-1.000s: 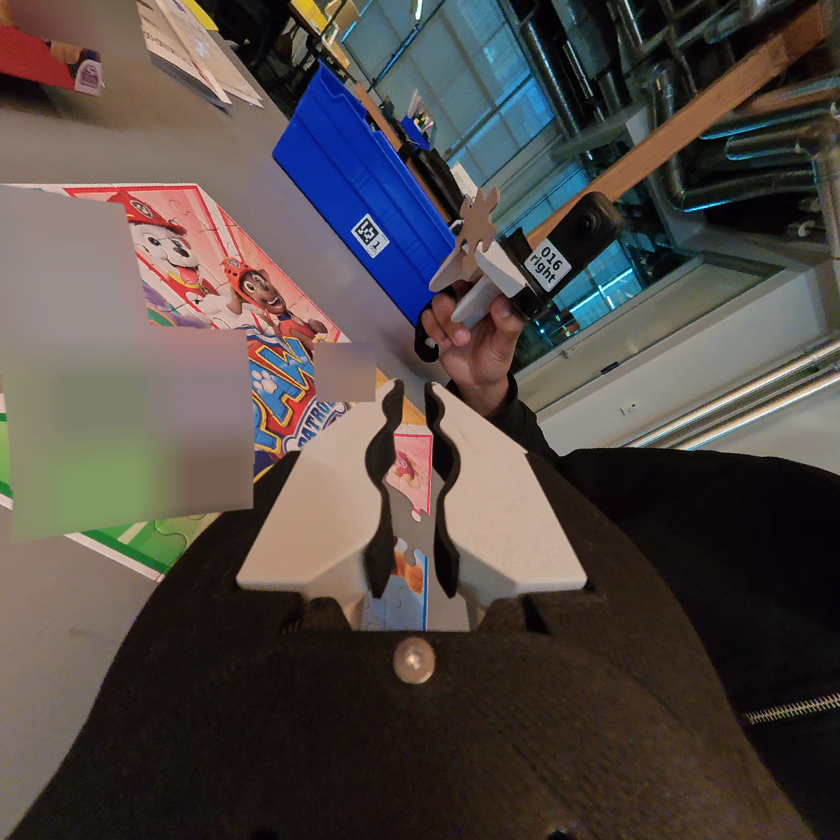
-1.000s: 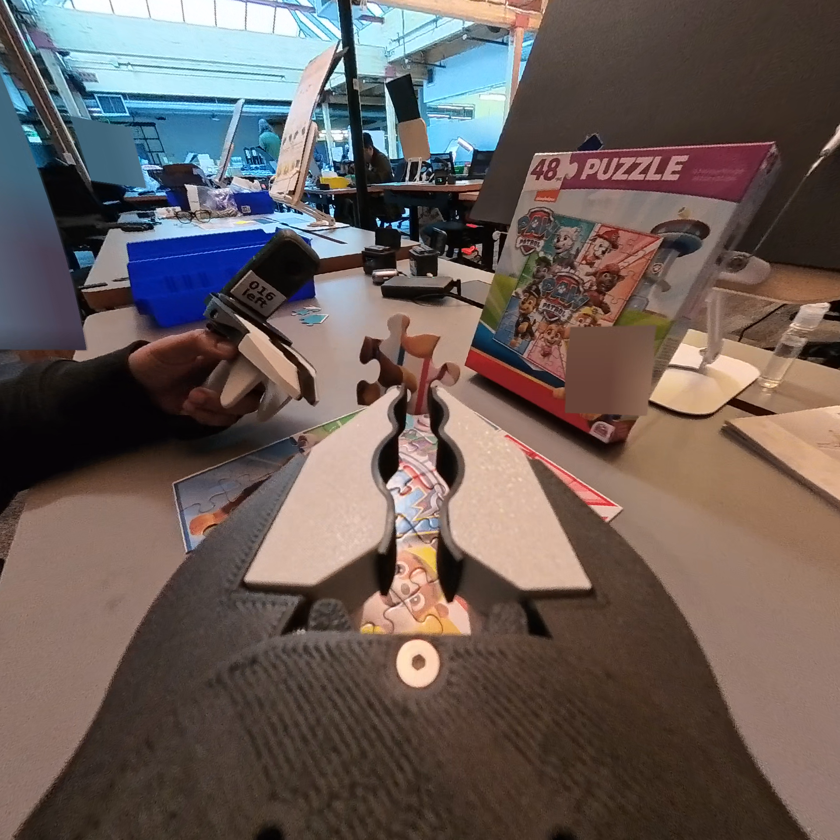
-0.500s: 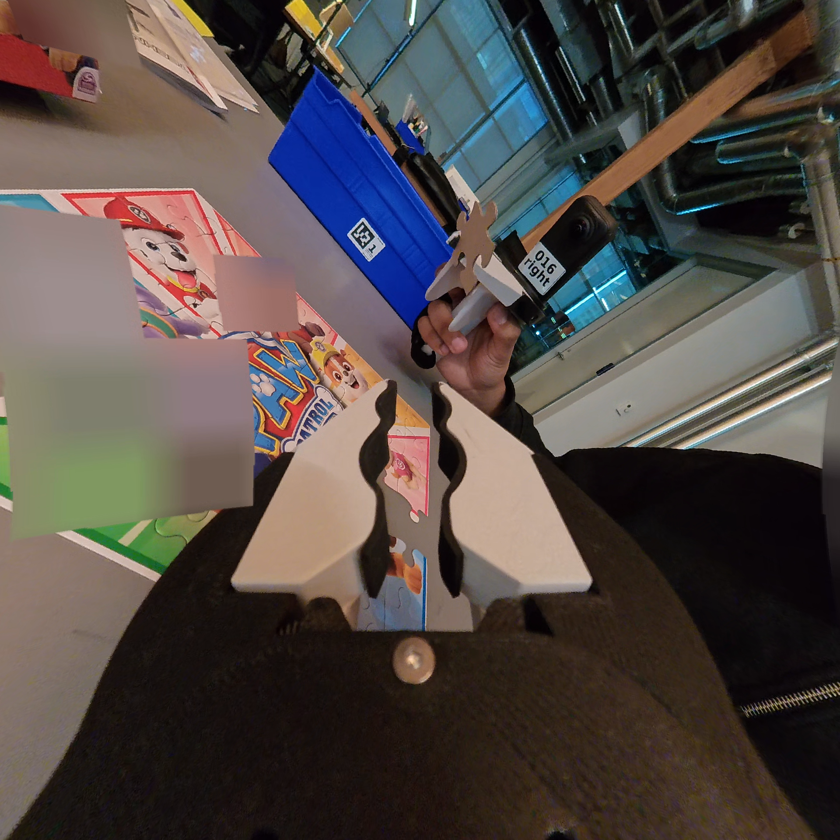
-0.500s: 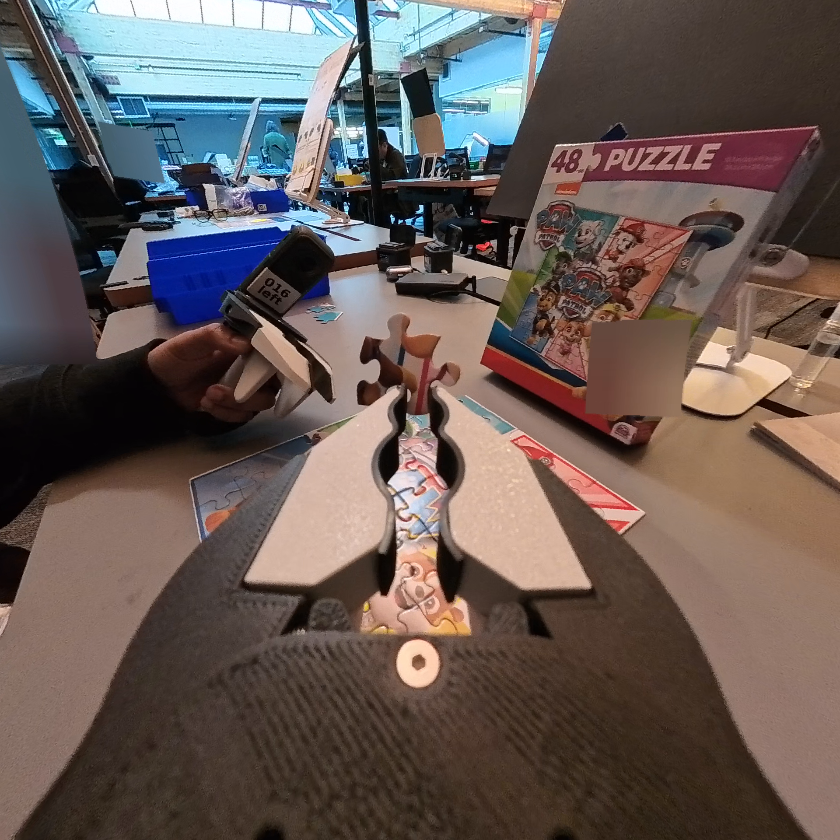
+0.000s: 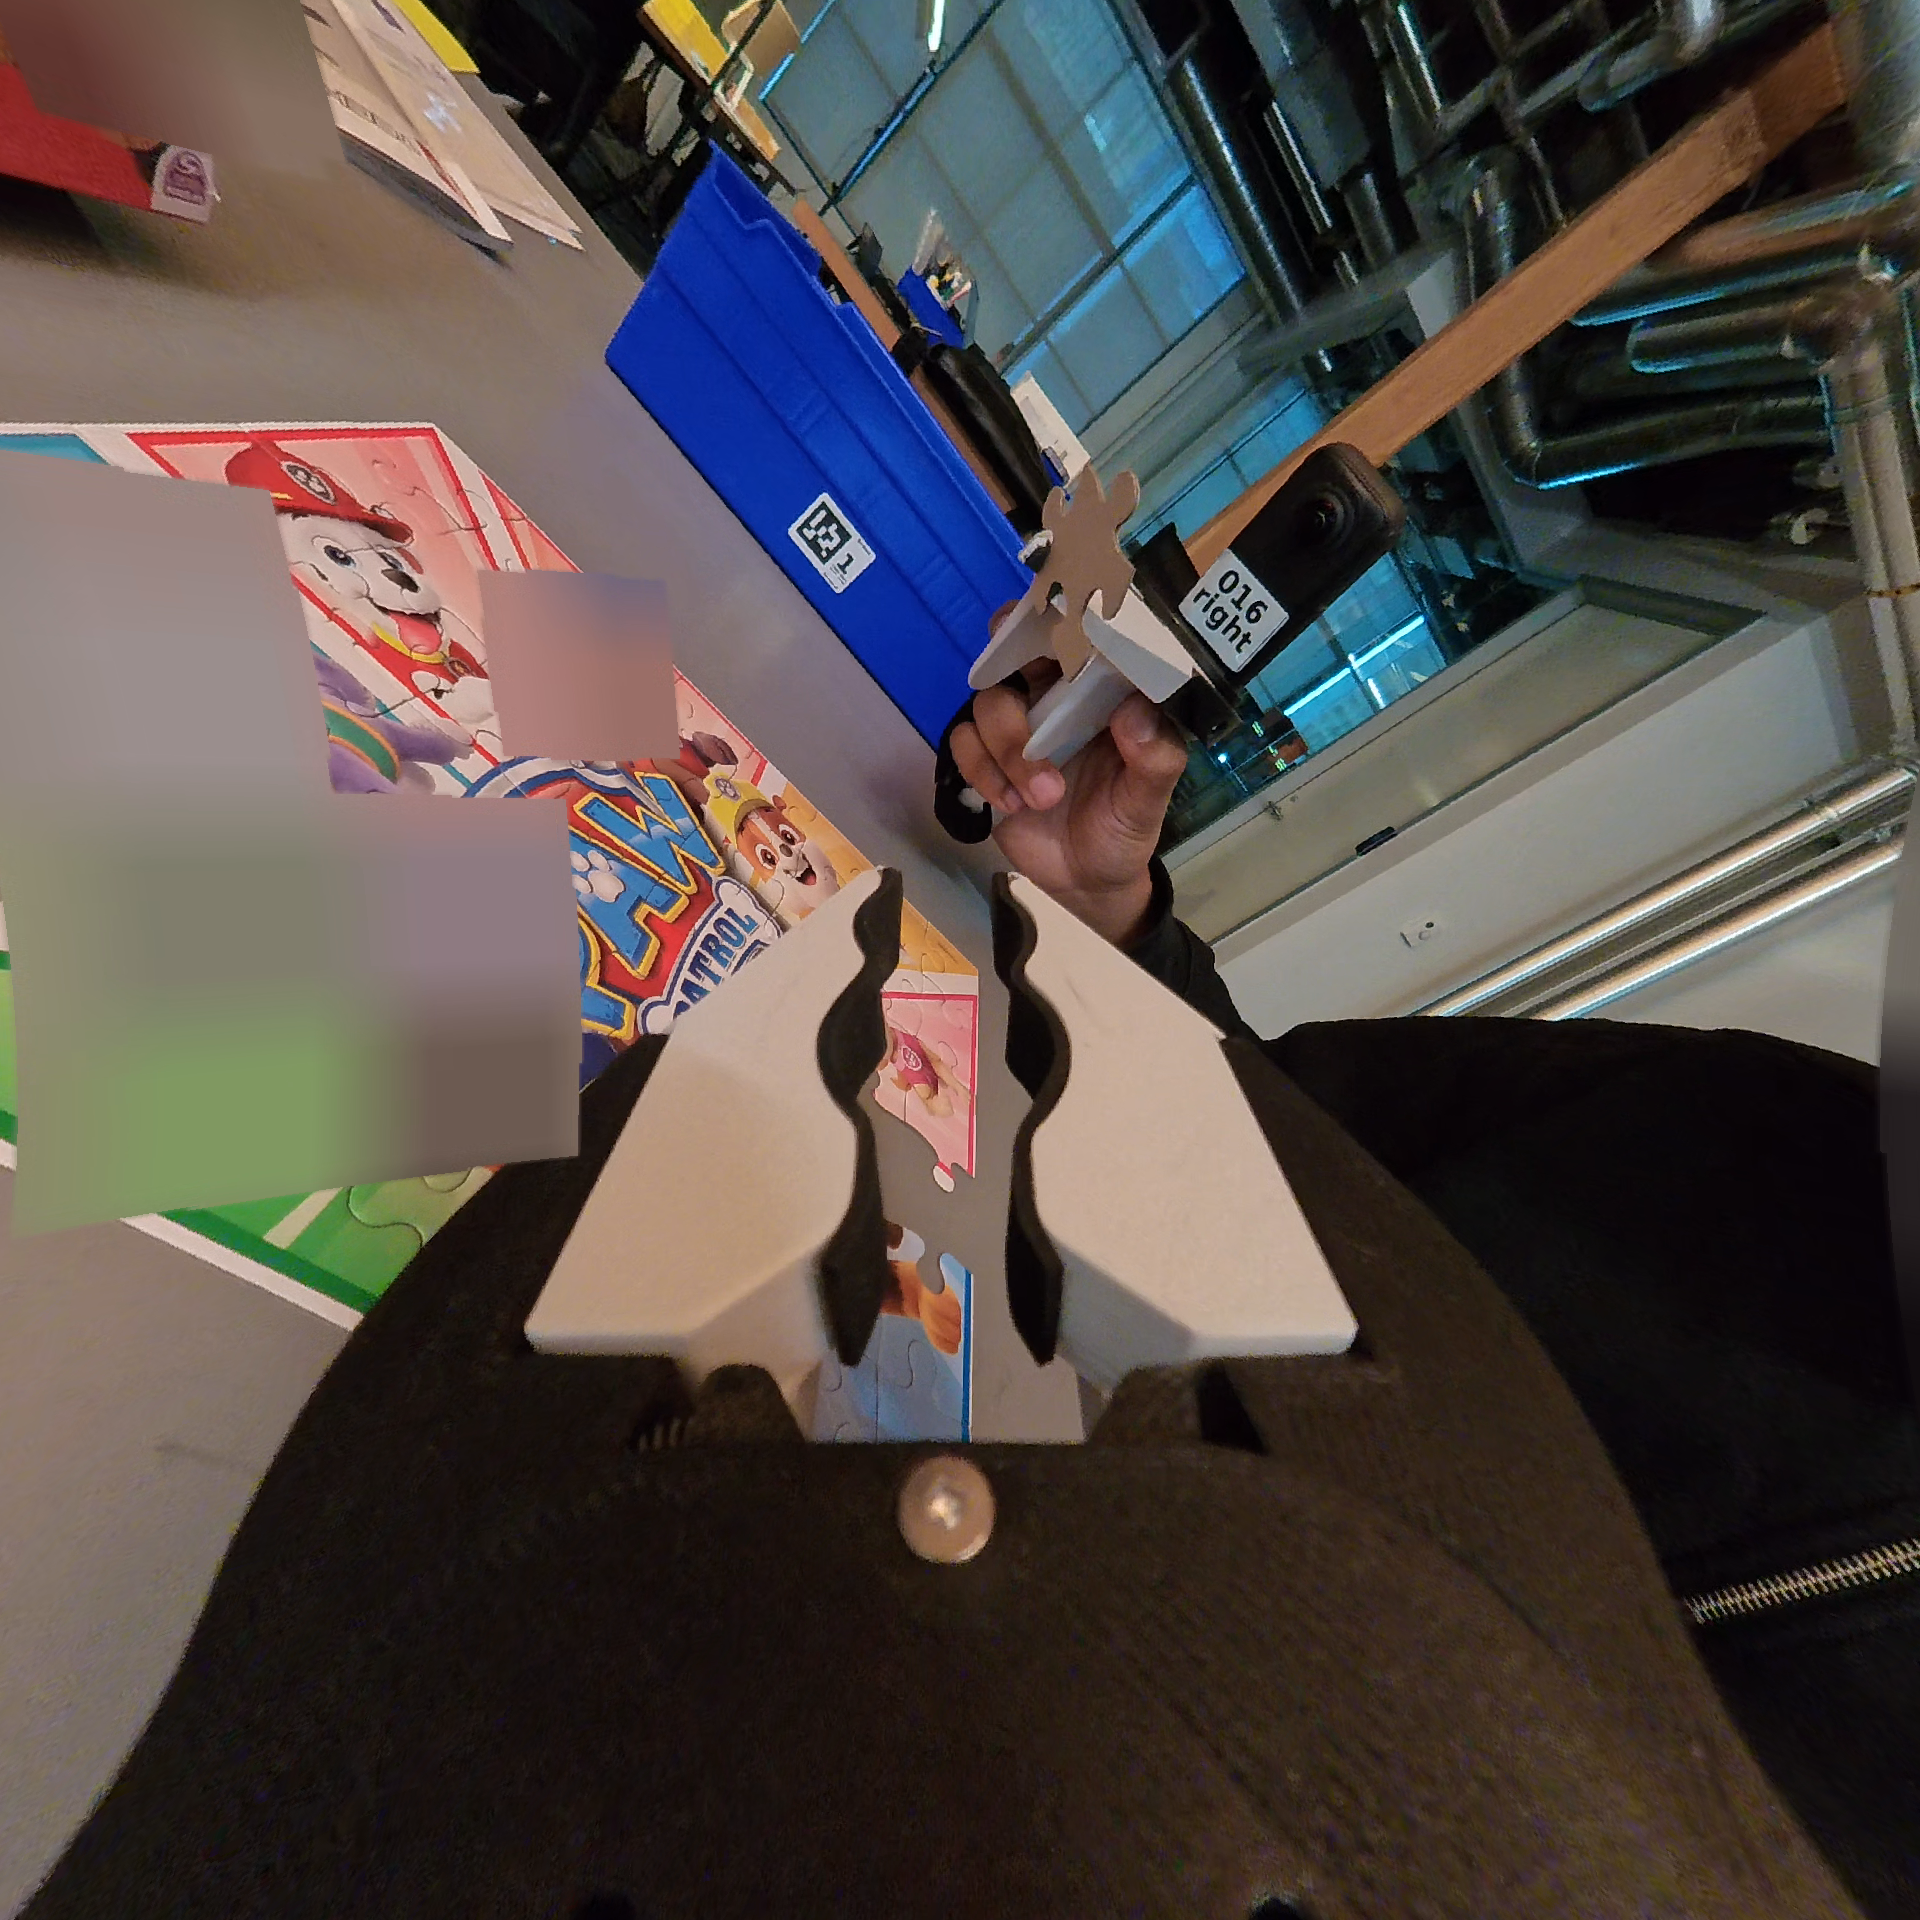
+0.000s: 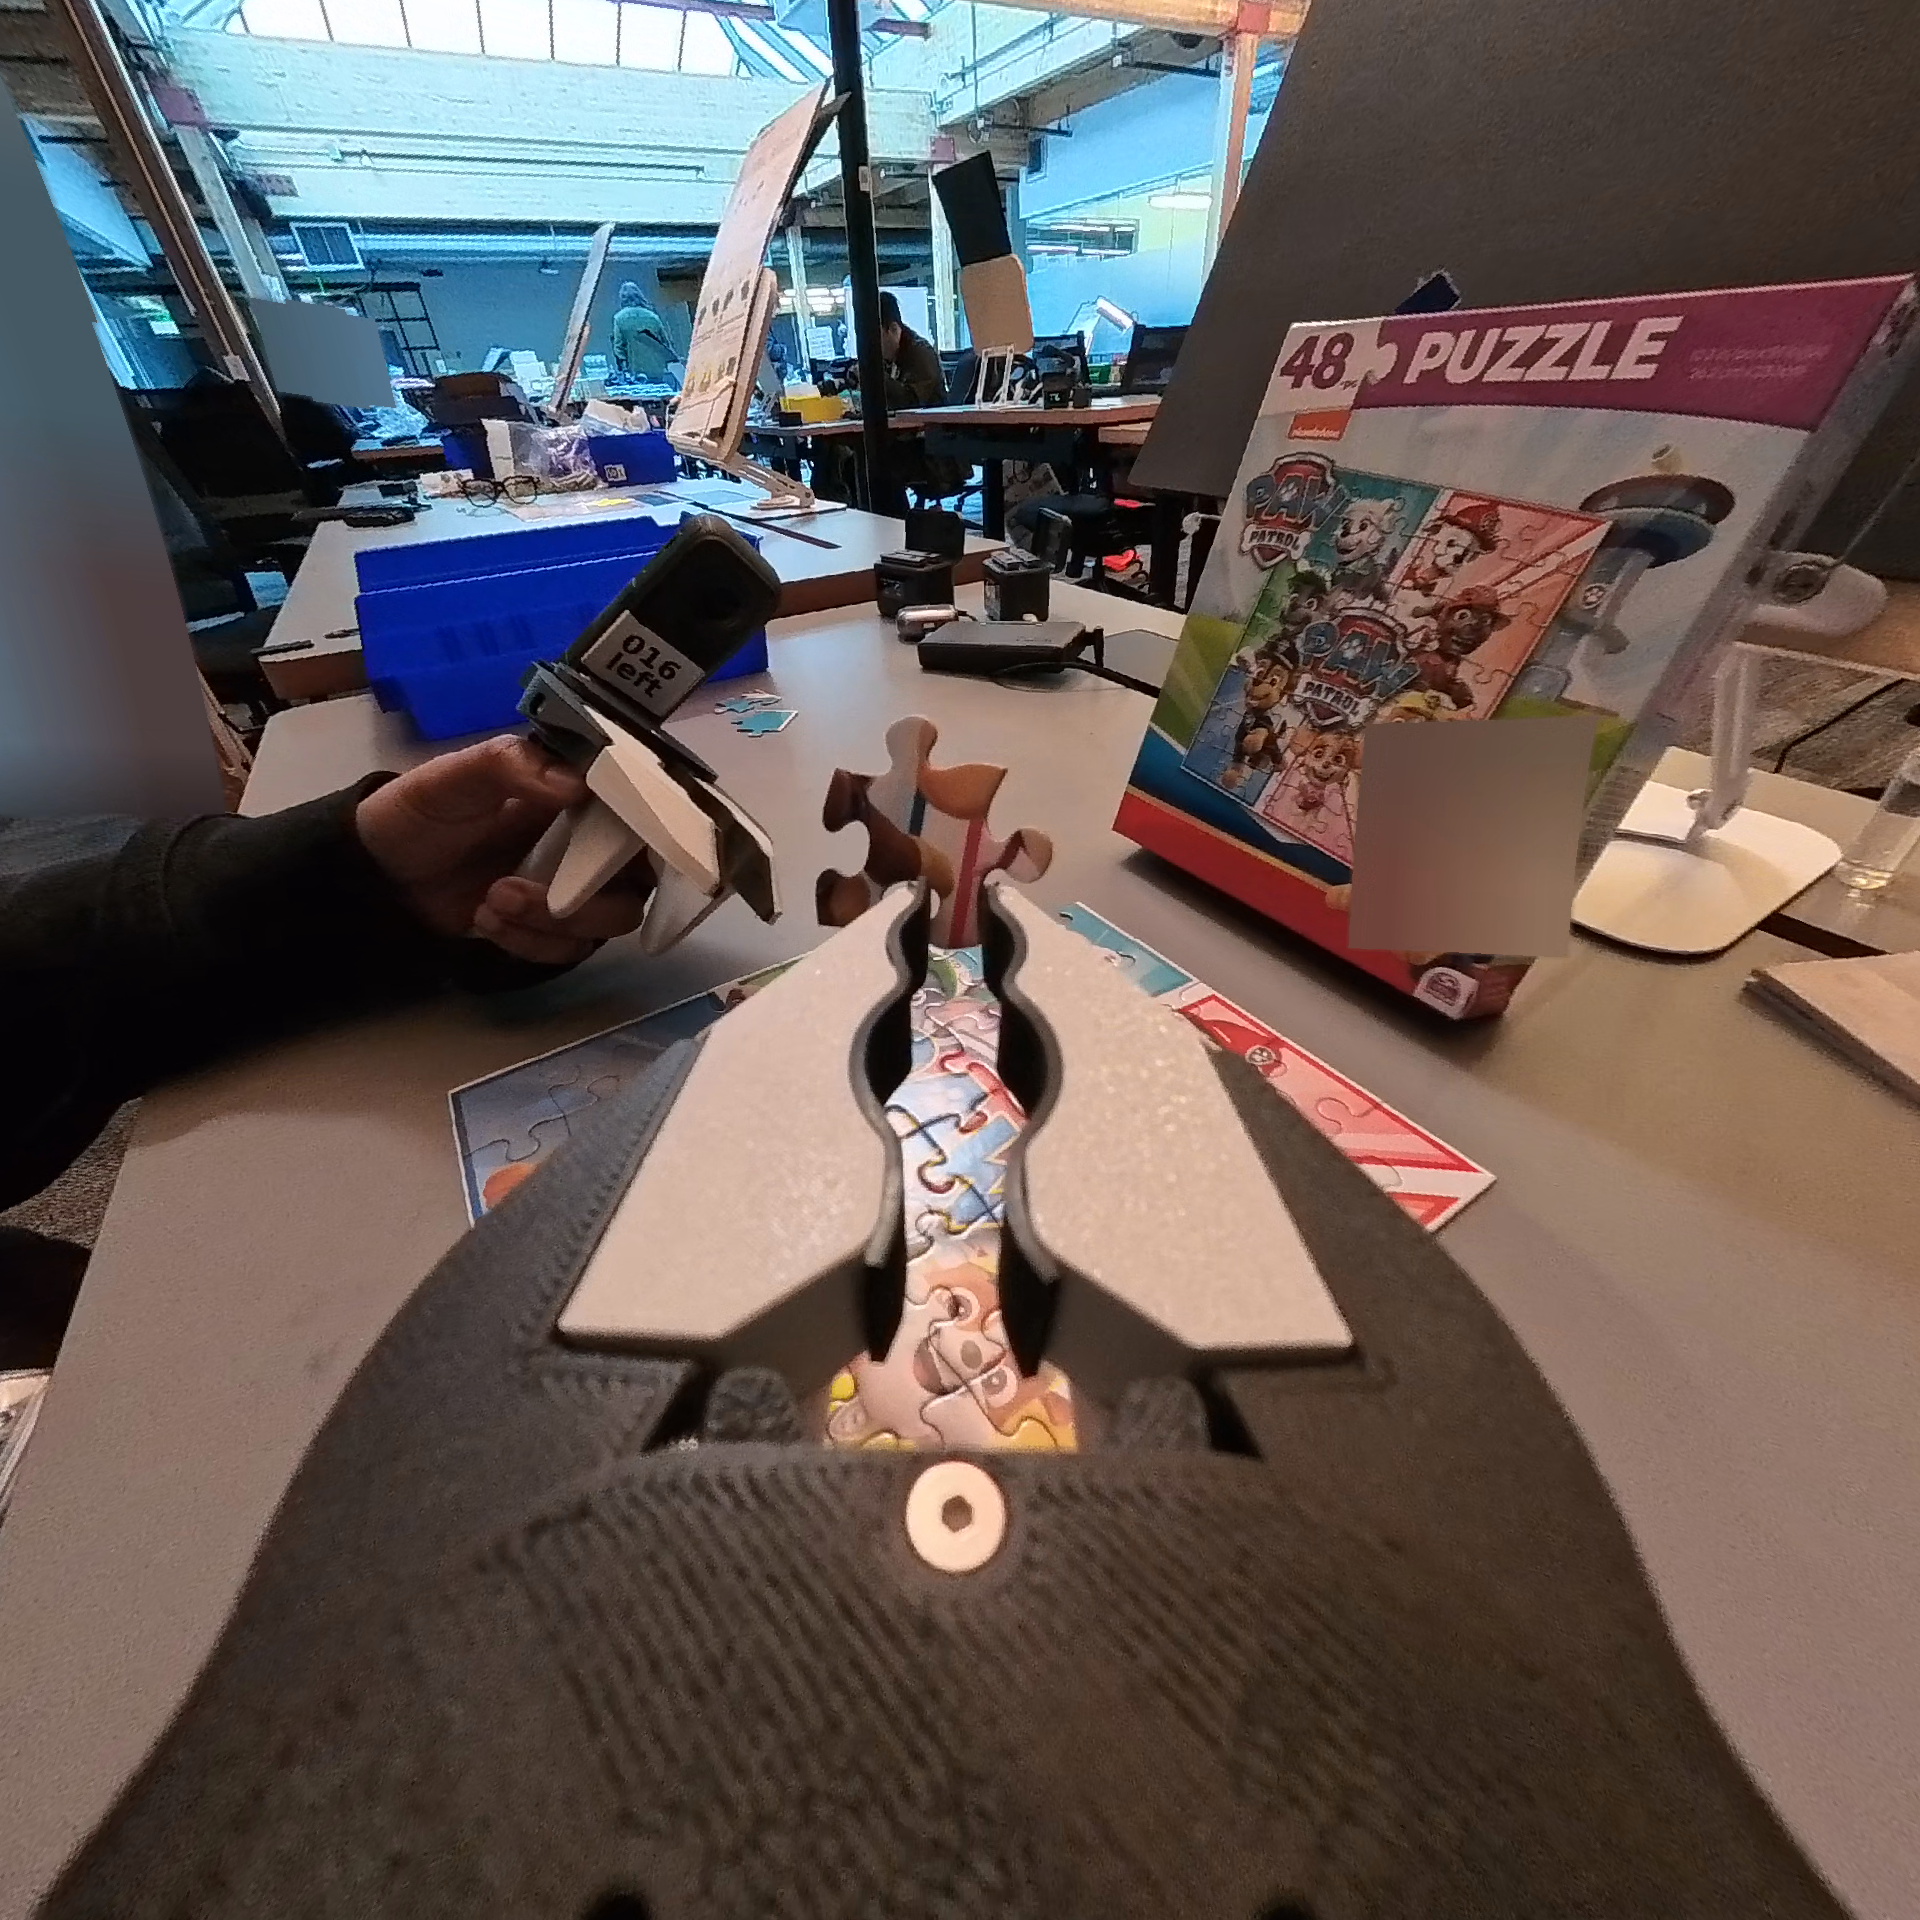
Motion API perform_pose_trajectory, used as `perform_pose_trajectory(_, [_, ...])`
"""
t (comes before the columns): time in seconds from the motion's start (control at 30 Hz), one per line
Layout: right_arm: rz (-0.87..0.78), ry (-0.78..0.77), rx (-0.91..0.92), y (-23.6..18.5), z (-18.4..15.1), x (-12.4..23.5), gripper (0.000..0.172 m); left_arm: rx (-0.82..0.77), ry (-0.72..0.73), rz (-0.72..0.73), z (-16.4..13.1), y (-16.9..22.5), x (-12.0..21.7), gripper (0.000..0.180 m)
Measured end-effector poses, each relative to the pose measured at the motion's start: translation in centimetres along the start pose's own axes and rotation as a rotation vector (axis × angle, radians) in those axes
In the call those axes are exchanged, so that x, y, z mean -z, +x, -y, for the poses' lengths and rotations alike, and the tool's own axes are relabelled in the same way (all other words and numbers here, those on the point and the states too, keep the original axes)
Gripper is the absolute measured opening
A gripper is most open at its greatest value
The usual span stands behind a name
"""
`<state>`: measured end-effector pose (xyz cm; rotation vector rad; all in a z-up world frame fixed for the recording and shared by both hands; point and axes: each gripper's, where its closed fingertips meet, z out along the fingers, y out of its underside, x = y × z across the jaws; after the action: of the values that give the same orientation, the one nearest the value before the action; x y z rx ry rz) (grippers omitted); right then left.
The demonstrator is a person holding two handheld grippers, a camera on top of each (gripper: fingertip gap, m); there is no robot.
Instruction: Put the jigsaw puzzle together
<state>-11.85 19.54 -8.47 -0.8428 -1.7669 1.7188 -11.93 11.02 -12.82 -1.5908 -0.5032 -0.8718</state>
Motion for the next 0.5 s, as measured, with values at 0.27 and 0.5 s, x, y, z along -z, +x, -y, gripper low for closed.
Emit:
perform_pose_trajectory(0.27, [0.034, 0.017, -0.055, -0.19, 0.09, 0.00, 0.008, 0.034, 0.023, -0.053, 0.33, 0.58, 0.15, 0.016])
perform_pose_trajectory(0.5, [0.051, 0.019, -0.088, -0.19, 0.01, 0.01, 0.008, 0.033, 0.016, -0.045, 0.21, 0.45, 0.10, 0.017])
